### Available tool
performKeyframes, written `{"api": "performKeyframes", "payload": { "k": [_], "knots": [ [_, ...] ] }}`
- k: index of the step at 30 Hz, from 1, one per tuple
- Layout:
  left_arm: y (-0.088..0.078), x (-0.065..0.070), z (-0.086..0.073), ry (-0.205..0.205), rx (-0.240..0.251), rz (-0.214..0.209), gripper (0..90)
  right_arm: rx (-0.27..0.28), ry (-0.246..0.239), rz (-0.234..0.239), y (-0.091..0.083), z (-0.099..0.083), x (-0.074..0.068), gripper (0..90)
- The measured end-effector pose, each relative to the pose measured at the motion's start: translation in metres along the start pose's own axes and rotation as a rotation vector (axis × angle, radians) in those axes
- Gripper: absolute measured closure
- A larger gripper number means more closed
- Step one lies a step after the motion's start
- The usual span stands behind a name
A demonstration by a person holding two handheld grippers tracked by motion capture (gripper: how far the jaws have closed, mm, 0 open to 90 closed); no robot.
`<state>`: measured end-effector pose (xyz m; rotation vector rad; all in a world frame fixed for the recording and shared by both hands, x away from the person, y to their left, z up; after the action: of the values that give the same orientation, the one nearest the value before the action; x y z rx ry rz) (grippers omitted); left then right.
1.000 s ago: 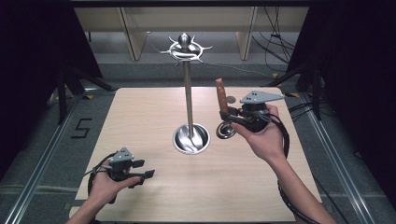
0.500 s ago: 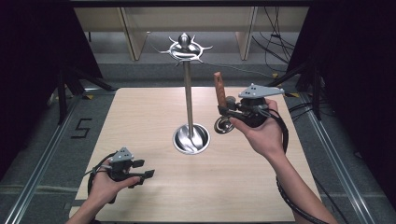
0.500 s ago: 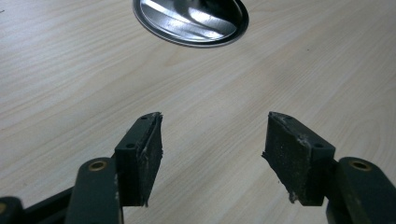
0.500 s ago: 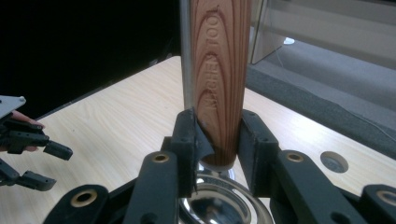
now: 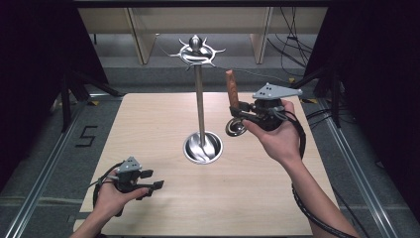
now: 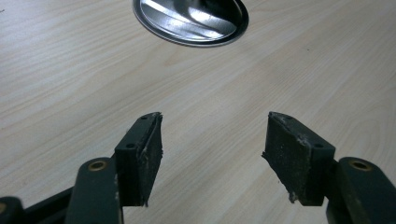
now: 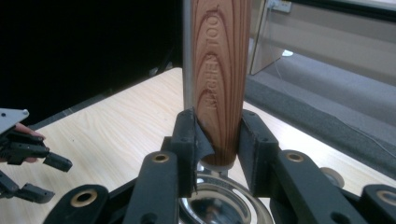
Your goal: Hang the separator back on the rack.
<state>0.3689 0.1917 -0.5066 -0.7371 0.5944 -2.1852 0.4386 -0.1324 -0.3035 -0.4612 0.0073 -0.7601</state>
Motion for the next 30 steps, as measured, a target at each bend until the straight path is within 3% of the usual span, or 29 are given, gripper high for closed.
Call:
{"api": "performKeyframes", "payload": {
  "k": [3, 6, 7, 8, 10, 12, 13, 17, 18, 20, 30],
  "knots": [
    [-0.001, -0.002, 0.0, 0.013, -0.013, 0.015, 36.1, 0.014, -0.022, -0.01, -0.001, 0.005, 0.003, 70.6],
    [0.0, 0.0, 0.0, 0.0, 0.0, 0.001, 36.1, 0.027, -0.013, 0.001, 0.0, 0.007, 0.002, 70.6],
    [-0.002, -0.002, 0.0, 0.014, -0.026, 0.009, 36.1, 0.023, -0.013, -0.009, -0.001, 0.007, 0.002, 70.6],
    [-0.001, -0.002, 0.0, 0.01, -0.011, 0.013, 36.1, 0.033, -0.021, -0.014, 0.0, 0.009, 0.003, 70.6],
    [-0.002, -0.002, 0.0, 0.016, -0.027, 0.011, 36.1, 0.034, -0.016, -0.015, 0.0, 0.01, 0.002, 70.6],
    [0.0, -0.002, 0.0, 0.01, -0.007, 0.011, 36.1, 0.03, -0.023, -0.001, 0.0, 0.011, 0.002, 70.6],
    [-0.001, 0.0, 0.0, 0.002, -0.012, -0.002, 36.1, 0.027, -0.021, -0.001, 0.0, 0.012, 0.001, 70.6],
    [-0.001, -0.002, -0.001, 0.017, -0.026, 0.012, 36.1, 0.03, -0.027, 0.004, 0.001, 0.015, -0.001, 70.6],
    [-0.001, -0.002, 0.0, 0.013, -0.022, 0.009, 36.1, 0.035, -0.047, 0.004, 0.001, 0.016, 0.0, 70.6],
    [0.0, 0.0, 0.0, 0.001, -0.001, 0.001, 36.1, 0.038, -0.039, 0.006, 0.001, 0.017, -0.001, 70.6],
    [-0.002, -0.002, -0.001, 0.017, -0.027, 0.012, 36.1, 0.025, -0.056, 0.026, 0.007, 0.021, -0.001, 70.6]
  ]
}}
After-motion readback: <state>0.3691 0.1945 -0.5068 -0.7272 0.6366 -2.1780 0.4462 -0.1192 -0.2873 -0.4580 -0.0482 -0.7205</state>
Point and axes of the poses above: each handheld gripper's, and its own axes: y roughly forward along the jaws, z roughly out of its top, x roughly to its right, the point moved 5 cm from there along y, roughly forward along the jaws, and after that the axes turned 9 degrees about -y, right-handed, at the moved point
